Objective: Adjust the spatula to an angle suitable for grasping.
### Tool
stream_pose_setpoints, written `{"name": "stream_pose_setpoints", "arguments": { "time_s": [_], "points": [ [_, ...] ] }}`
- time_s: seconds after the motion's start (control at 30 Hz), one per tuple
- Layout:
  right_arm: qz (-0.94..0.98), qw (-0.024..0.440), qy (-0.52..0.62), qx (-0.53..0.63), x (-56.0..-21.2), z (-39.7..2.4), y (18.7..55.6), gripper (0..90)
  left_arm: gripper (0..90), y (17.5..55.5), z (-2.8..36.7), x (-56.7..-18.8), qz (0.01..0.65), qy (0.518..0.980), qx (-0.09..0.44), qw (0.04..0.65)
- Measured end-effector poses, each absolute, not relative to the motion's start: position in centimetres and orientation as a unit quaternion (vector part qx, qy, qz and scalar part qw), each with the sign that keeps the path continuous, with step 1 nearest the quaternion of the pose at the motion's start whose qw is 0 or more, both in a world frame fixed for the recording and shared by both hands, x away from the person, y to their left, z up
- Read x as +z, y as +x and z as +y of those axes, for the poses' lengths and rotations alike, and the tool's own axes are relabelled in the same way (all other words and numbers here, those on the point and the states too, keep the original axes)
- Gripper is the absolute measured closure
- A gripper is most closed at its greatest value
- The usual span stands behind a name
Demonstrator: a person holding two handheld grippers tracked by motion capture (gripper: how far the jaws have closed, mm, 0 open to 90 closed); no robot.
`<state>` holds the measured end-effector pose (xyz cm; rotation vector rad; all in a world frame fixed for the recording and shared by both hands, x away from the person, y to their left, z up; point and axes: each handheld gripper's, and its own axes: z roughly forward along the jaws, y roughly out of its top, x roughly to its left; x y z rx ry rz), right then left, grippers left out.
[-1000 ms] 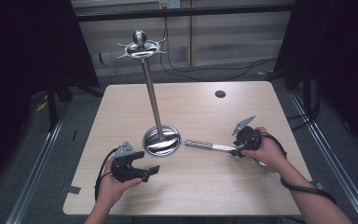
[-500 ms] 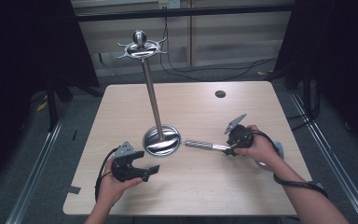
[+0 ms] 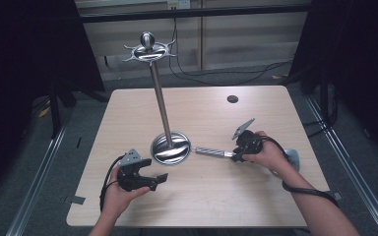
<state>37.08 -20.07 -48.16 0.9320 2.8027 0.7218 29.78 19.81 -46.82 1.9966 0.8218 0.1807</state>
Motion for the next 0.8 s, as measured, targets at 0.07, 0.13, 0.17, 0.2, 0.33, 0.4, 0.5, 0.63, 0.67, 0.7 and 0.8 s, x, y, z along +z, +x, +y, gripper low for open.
{"name": "stream_pose_setpoints", "arguments": {
  "time_s": [0.07,0.13,0.17,0.2,0.33,0.4,0.5,0.63,0.67,0.7,0.8],
  "points": [
    [0.921,0.052,0.303,0.238,-48.2,-20.1,37.2,66.6,11.0,29.8,19.8,-46.9,0.333,0.816,0.072,0.468],
    [0.921,0.049,0.308,0.235,-48.1,-20.0,37.2,67.6,11.0,29.8,19.7,-46.9,0.333,0.816,0.073,0.467],
    [0.925,0.05,0.299,0.23,-48.0,-19.8,37.2,69.0,11.0,29.8,19.7,-46.9,0.334,0.817,0.074,0.464],
    [0.926,0.049,0.298,0.229,-48.0,-19.8,37.2,70.1,11.0,29.8,19.7,-46.9,0.335,0.818,0.074,0.462],
    [0.929,0.045,0.29,0.226,-47.9,-19.5,37.1,75.8,11.0,29.8,19.6,-46.9,0.334,0.815,0.072,0.469],
    [0.925,0.041,0.298,0.23,-48.0,-19.5,37.0,75.9,11.0,29.8,19.7,-46.8,0.334,0.816,0.075,0.465],
    [0.927,0.045,0.293,0.232,-48.0,-19.5,37.0,76.0,11.0,29.8,19.7,-46.9,0.335,0.814,0.071,0.469],
    [0.912,0.053,0.317,0.254,-47.2,-20.3,36.7,76.2,11.0,29.8,19.7,-46.7,0.335,0.814,0.075,0.469],
    [0.912,0.053,0.317,0.254,-47.2,-20.3,36.7,76.2,11.0,29.8,19.7,-46.7,0.335,0.814,0.075,0.469],
    [0.899,0.056,0.329,0.282,-46.6,-21.1,36.7,76.2,11.0,29.8,19.7,-46.7,0.338,0.81,0.075,0.473],
    [0.883,0.062,0.34,0.317,-45.8,-22.0,36.5,76.3,11.0,29.8,19.8,-46.7,0.339,0.808,0.072,0.476]
  ]
}}
